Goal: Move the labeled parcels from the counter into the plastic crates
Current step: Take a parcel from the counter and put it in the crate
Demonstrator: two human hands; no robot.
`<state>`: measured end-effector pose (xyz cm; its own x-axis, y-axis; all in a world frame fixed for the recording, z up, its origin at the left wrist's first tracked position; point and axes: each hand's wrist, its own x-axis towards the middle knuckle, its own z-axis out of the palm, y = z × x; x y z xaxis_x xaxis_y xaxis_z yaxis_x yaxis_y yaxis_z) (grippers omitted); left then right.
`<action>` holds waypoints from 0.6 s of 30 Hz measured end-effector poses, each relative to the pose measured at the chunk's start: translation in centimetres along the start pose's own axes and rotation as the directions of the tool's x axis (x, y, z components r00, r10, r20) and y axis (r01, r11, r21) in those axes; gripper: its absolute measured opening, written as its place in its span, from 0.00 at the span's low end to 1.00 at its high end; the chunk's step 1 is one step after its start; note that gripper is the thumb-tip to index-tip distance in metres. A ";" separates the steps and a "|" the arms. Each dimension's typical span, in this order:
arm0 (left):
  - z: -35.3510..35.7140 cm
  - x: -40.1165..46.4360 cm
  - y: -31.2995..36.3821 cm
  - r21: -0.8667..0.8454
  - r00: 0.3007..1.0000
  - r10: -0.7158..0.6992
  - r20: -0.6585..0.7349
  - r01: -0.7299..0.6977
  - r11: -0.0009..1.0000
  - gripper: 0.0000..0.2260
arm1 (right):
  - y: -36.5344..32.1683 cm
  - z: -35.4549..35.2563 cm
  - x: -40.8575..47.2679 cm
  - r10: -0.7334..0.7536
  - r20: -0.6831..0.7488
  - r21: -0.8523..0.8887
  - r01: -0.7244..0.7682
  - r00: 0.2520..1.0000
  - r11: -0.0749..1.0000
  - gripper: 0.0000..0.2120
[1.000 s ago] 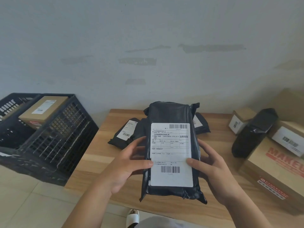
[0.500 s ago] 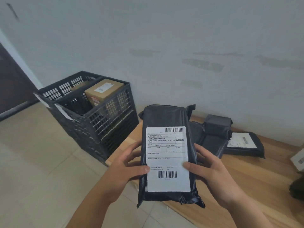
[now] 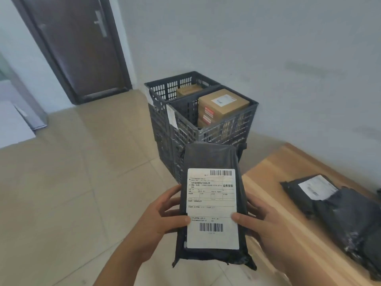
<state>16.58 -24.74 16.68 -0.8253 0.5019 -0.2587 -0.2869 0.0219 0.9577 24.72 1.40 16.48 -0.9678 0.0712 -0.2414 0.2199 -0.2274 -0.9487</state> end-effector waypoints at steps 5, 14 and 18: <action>-8.0 -0.7 0.2 -0.040 0.999 0.004 -0.044 -0.006 0.999 0.33 | 1.3 7.0 4.0 0.027 0.054 0.005 -0.028 0.998 1.000 0.26; -15.6 3.4 0.2 -0.079 0.997 -0.020 -0.073 0.015 0.997 0.33 | 0.9 12.2 11.5 0.088 0.042 -0.035 -0.087 0.995 0.996 0.30; -19.1 7.5 1.8 -0.048 0.991 -0.012 -0.135 0.006 0.999 0.33 | 0.5 13.6 17.9 0.083 0.037 -0.020 -0.082 0.996 0.996 0.28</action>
<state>0.55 -37.44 14.07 -0.8797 0.3806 -0.2853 -0.3149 -0.0165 0.9490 5.82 -10.65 14.50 -0.9501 0.0166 -0.3115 0.3010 -0.2134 -0.9295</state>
